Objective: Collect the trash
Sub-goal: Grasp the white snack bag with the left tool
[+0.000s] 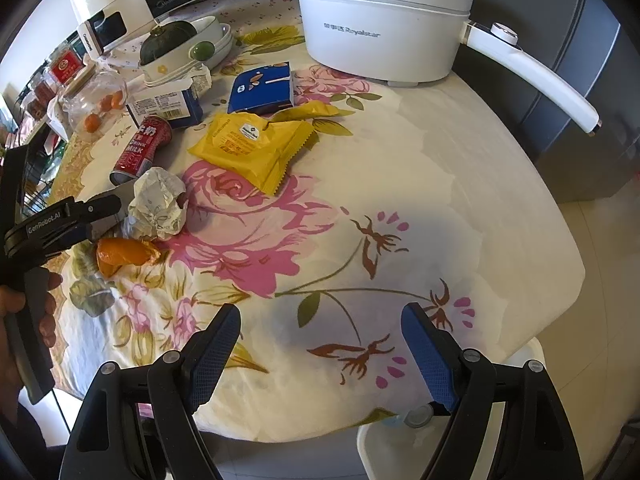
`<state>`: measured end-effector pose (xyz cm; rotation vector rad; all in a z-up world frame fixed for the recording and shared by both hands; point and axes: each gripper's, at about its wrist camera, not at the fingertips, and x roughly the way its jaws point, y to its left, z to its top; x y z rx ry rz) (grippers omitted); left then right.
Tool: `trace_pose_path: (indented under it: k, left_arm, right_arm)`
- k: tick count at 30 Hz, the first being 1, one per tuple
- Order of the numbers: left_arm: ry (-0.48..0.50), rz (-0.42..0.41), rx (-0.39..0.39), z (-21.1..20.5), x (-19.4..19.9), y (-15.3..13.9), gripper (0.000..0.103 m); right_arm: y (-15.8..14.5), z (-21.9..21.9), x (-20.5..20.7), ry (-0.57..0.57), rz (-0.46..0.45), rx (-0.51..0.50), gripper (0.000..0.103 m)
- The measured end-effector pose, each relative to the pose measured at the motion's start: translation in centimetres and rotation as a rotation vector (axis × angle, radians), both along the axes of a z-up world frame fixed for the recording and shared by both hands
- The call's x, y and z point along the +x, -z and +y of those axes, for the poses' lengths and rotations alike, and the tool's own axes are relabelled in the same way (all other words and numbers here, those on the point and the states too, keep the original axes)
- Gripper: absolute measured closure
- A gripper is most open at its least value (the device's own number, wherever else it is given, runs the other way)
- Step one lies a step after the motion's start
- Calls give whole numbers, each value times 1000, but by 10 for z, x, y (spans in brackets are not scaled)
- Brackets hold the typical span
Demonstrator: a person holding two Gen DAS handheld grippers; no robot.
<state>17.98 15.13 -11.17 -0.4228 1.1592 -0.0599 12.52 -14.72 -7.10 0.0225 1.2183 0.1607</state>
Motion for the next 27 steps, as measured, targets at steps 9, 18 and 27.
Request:
trace_pose_path:
  k: [9,18,27]
  left_arm:
    - [39,-42,-59,5,-5,-9,75]
    - [64,-65,-44,2,-14,-27,94]
    - [33,-90,-40,29,-34,-43,95]
  right_arm:
    - [1,16,3,-13,-5,6,19]
    - [-1,33,14,-15,-30,41,19]
    - [2,77,39,-42,-74,143,19]
